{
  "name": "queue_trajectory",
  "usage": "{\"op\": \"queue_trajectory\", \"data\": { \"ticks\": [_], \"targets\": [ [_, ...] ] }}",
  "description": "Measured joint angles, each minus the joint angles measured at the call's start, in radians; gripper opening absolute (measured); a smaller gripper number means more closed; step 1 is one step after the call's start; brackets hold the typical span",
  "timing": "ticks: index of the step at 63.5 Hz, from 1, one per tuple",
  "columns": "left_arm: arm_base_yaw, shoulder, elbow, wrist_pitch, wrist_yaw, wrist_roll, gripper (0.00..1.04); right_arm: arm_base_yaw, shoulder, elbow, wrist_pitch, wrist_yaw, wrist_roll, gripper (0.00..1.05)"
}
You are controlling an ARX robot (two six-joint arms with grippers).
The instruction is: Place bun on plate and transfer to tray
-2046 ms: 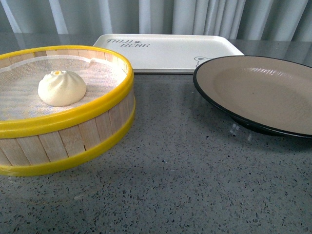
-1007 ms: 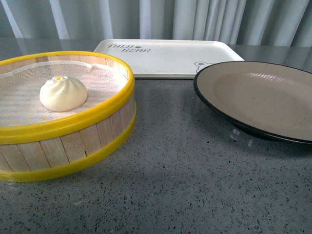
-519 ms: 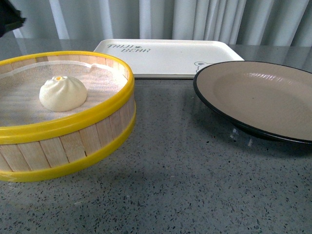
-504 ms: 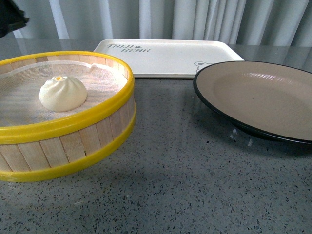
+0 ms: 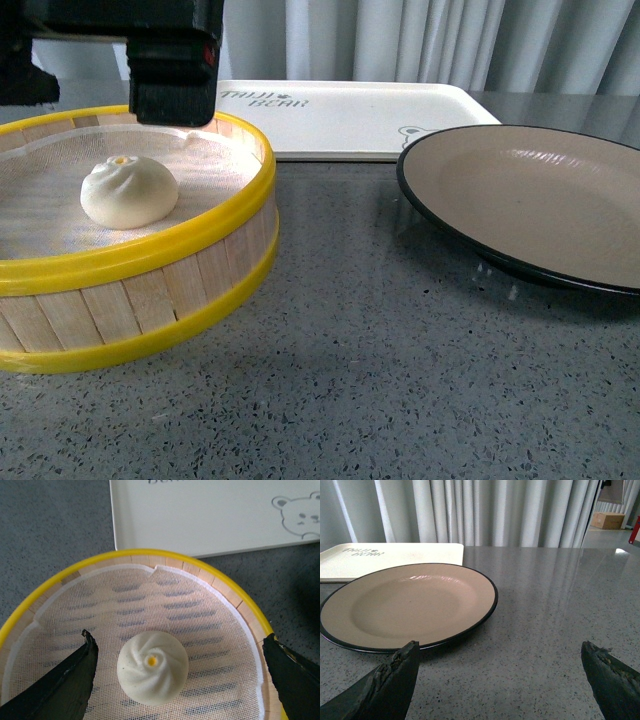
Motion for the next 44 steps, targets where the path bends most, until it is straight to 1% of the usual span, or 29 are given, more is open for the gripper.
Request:
{"op": "queue_trajectory", "data": {
  "ticks": [20, 44],
  "targets": [
    [0.054, 0.034, 0.005, -0.037, -0.012, 0.023, 0.98, 0.000, 0.000, 0.000, 0.000, 0.000, 0.000, 0.96],
    [0.046, 0.094, 0.032, -0.081, -0.030, 0.040, 0.98, 0.000, 0.000, 0.000, 0.000, 0.000, 0.000, 0.96]
  ]
}}
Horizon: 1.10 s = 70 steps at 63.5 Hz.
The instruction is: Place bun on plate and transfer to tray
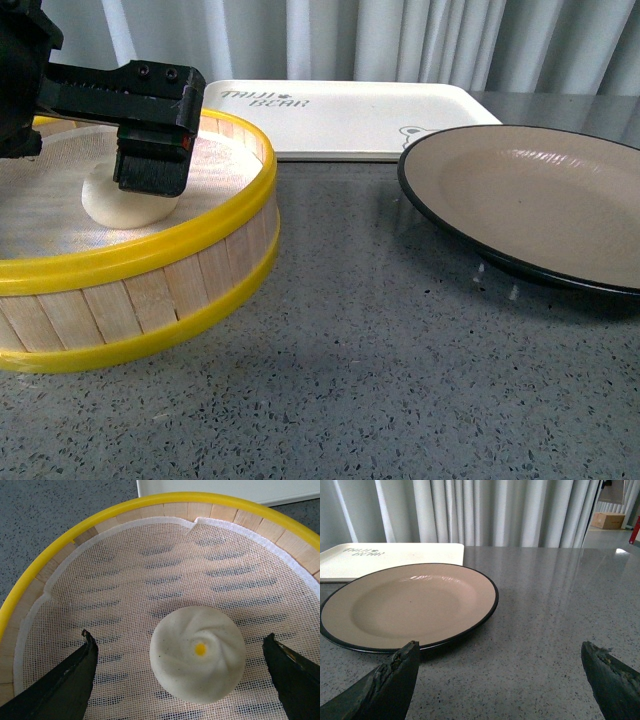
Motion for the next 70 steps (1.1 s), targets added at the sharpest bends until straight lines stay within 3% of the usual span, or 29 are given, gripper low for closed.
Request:
{"op": "queue_trajectory", "data": {
  "ticks": [27, 41, 48, 60, 63, 70],
  "targets": [
    [-0.018, 0.023, 0.000, -0.014, -0.005, 0.001, 0.97, 0.000, 0.000, 0.000, 0.000, 0.000, 0.000, 0.96],
    [-0.026, 0.033, 0.000, -0.015, 0.002, -0.003, 0.64, 0.000, 0.000, 0.000, 0.000, 0.000, 0.000, 0.96],
    [-0.029, 0.037, 0.002, -0.018, 0.010, -0.011, 0.38, 0.000, 0.000, 0.000, 0.000, 0.000, 0.000, 0.96],
    [-0.029, 0.037, 0.005, -0.019, 0.011, -0.015, 0.09, 0.000, 0.000, 0.000, 0.000, 0.000, 0.000, 0.96],
    [-0.029, 0.037, 0.005, -0.019, 0.011, -0.016, 0.04, 0.000, 0.000, 0.000, 0.000, 0.000, 0.000, 0.96],
    [-0.029, 0.037, 0.005, -0.019, 0.012, -0.016, 0.04, 0.000, 0.000, 0.000, 0.000, 0.000, 0.000, 0.96]
  ]
}}
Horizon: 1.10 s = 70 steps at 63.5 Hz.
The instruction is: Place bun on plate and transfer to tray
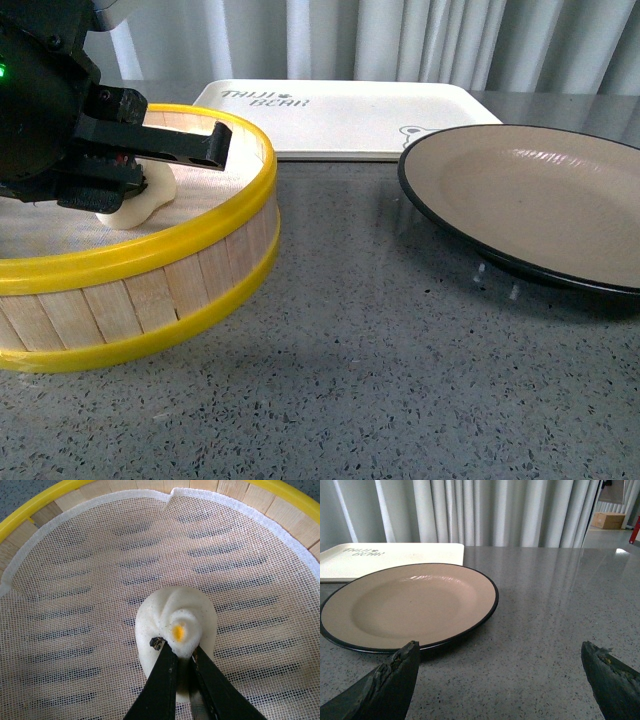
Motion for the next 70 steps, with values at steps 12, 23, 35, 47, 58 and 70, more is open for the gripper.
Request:
{"op": "queue_trajectory", "data": {
  "ticks": [12, 23, 35, 47, 58, 70],
  "targets": [
    [0.000, -0.004, 0.002, -0.005, 0.000, 0.000, 0.04, 0.000, 0.000, 0.000, 0.000, 0.000, 0.000, 0.96],
    [0.006, -0.042, 0.037, -0.042, 0.000, 0.005, 0.04, 0.000, 0.000, 0.000, 0.000, 0.000, 0.000, 0.96],
    [0.000, -0.092, 0.130, -0.074, -0.013, 0.028, 0.04, 0.000, 0.000, 0.000, 0.000, 0.000, 0.000, 0.96],
    [-0.075, -0.069, 0.250, -0.080, -0.031, 0.053, 0.04, 0.000, 0.000, 0.000, 0.000, 0.000, 0.000, 0.96],
    [-0.202, 0.039, 0.403, -0.069, -0.046, 0.090, 0.04, 0.000, 0.000, 0.000, 0.000, 0.000, 0.000, 0.96],
    [-0.368, 0.238, 0.560, -0.058, -0.044, 0.126, 0.04, 0.000, 0.000, 0.000, 0.000, 0.000, 0.000, 0.96]
  ]
}}
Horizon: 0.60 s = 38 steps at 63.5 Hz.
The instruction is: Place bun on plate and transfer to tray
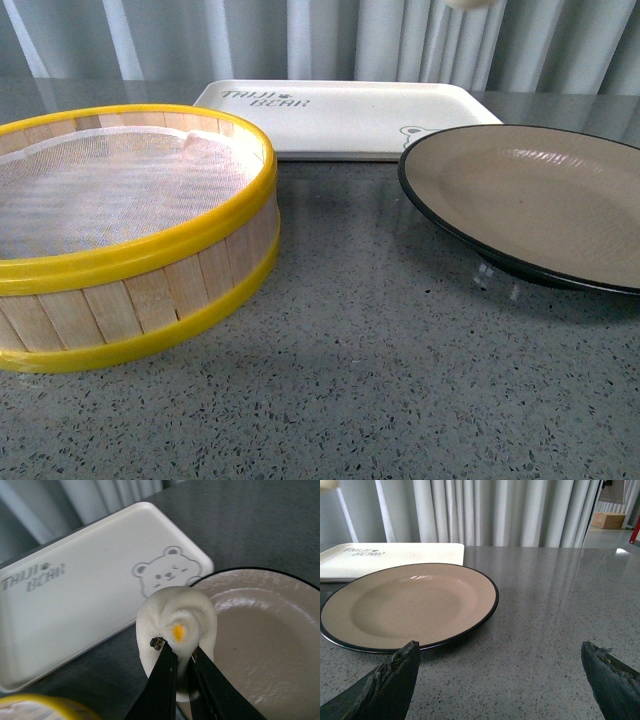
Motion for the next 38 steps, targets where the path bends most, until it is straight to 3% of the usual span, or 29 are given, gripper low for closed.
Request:
{"op": "queue_trajectory", "data": {
  "ticks": [14, 38],
  "targets": [
    [-0.106, 0.152, 0.059, 0.017, 0.021, 0.010, 0.04, 0.000, 0.000, 0.000, 0.000, 0.000, 0.000, 0.96],
    [-0.131, 0.278, 0.129, 0.039, -0.002, 0.029, 0.04, 0.000, 0.000, 0.000, 0.000, 0.000, 0.000, 0.96]
  ]
}}
